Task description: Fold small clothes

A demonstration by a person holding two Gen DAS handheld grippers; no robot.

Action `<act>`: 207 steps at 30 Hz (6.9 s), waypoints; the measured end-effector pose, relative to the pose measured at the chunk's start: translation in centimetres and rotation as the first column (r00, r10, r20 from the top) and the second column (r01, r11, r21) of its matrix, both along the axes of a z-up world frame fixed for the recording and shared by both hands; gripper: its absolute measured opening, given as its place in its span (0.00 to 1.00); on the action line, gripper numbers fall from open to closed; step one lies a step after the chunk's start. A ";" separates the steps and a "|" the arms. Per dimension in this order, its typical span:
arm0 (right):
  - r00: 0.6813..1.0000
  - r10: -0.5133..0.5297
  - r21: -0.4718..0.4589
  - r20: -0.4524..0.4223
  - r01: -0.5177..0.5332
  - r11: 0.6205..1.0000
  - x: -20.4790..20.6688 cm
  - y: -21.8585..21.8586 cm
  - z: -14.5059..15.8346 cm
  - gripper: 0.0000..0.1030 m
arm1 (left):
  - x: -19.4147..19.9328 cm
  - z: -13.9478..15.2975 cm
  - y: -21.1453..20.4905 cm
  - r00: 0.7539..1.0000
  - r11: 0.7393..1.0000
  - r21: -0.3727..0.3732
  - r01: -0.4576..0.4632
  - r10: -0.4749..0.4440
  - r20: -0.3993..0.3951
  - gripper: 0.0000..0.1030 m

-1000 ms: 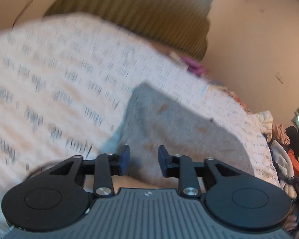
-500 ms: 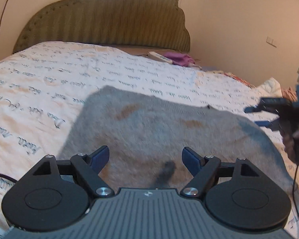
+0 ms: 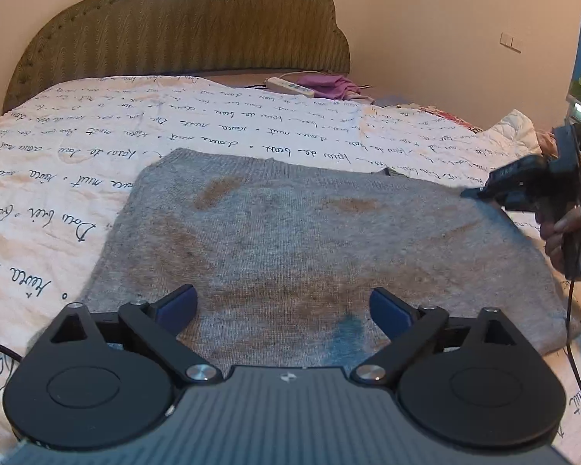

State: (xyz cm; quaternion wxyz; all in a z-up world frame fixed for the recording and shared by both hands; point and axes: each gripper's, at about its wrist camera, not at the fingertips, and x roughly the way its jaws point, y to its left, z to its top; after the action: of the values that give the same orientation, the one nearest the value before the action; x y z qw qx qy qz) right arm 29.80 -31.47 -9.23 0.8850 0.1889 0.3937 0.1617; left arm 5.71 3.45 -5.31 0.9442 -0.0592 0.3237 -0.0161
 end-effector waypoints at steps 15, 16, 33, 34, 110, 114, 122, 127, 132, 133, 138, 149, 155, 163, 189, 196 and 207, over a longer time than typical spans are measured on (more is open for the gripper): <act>0.972 0.081 -0.036 0.220 -0.075 0.997 -13.1 5.2 4.9 0.25 | -1.1 1.9 0.8 0.999 1.000 -0.008 -0.024 0.024 0.022 0.95; 0.971 0.108 -0.065 0.212 -0.096 0.993 -13.7 6.1 4.3 0.25 | -0.6 1.3 0.7 1.000 1.000 -0.011 -0.013 0.013 -0.002 0.95; 0.981 0.035 0.133 0.188 -0.061 0.989 -14.4 3.6 -2.0 0.24 | -2.3 1.5 2.1 0.991 0.992 0.044 -0.119 0.122 -0.060 0.93; 0.981 0.035 0.138 0.188 -0.062 0.989 -14.4 3.5 -2.0 0.24 | -2.8 1.7 2.8 0.983 0.984 0.039 -0.176 0.178 -0.051 0.94; 0.836 0.547 0.138 -0.027 -0.539 0.831 -3.4 19.3 4.3 0.11 | -5.3 2.6 -10.9 0.954 0.977 0.147 0.152 -0.184 0.238 0.09; 0.855 0.518 0.134 0.026 -0.517 0.846 -3.6 13.7 6.2 0.11 | -4.1 3.5 -14.5 0.930 0.962 0.103 0.253 -0.271 0.249 0.09; 0.928 0.372 0.091 -0.011 -0.370 0.925 -3.1 2.0 4.8 0.11 | -1.3 2.1 -21.8 0.897 0.916 0.056 0.397 -0.400 0.190 0.09; 0.944 0.328 0.103 -0.036 -0.323 0.941 -3.3 -0.6 1.8 0.11 | -0.2 -0.7 -24.3 0.898 0.902 0.101 0.419 -0.429 0.102 0.09; 0.959 0.277 0.243 -0.059 -0.255 0.936 -3.3 -2.7 -0.4 0.14 | -0.2 -0.6 -22.7 0.872 0.874 0.072 0.481 -0.485 0.068 0.22; 0.962 0.265 0.267 -0.064 -0.239 0.933 -3.4 -3.2 -0.3 0.17 | -0.5 0.1 -21.8 0.857 0.859 0.043 0.510 -0.512 0.065 0.33; 0.987 0.158 0.315 0.019 -0.156 0.936 -4.8 -6.6 1.5 0.74 | -1.1 4.3 -13.2 0.826 0.804 -0.194 0.563 -0.538 0.168 0.74; 0.967 0.243 0.292 -0.074 -0.212 0.933 -1.8 -3.3 -1.2 0.80 | 18.5 -2.0 -1.9 0.971 0.800 -0.601 0.011 -0.152 -0.186 0.75; 0.968 0.250 0.302 -0.039 -0.227 0.926 -1.6 -2.3 -1.8 0.44 | 21.3 -3.5 -3.5 0.963 0.829 -0.559 0.034 -0.177 -0.204 0.36; 0.940 0.329 0.277 0.094 -0.342 0.898 -4.5 1.4 3.0 0.25 | 15.0 1.8 0.3 0.986 0.816 -0.572 0.087 -0.152 -0.067 0.27; 0.959 0.263 0.359 -0.101 -0.212 0.909 -6.6 1.3 -0.8 0.87 | 5.7 -1.7 8.0 0.979 0.732 -0.682 -0.017 -0.126 -0.160 0.75; 0.937 0.339 0.365 -0.080 -0.289 0.885 -10.2 3.5 -1.5 0.83 | 5.0 -2.8 4.1 0.962 0.791 -0.612 0.013 -0.177 -0.209 0.20; 0.932 0.361 0.382 -0.022 -0.326 0.865 -15.1 4.9 0.8 0.16 | 4.6 1.6 7.6 0.954 0.854 -0.506 0.118 -0.240 -0.182 0.12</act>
State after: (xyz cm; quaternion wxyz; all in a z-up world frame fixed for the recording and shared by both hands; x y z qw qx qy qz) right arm 14.67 -26.56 -8.40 0.7707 0.2871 0.4239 0.3792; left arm 10.28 11.00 -3.72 0.8468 -0.2670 0.4239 -0.1786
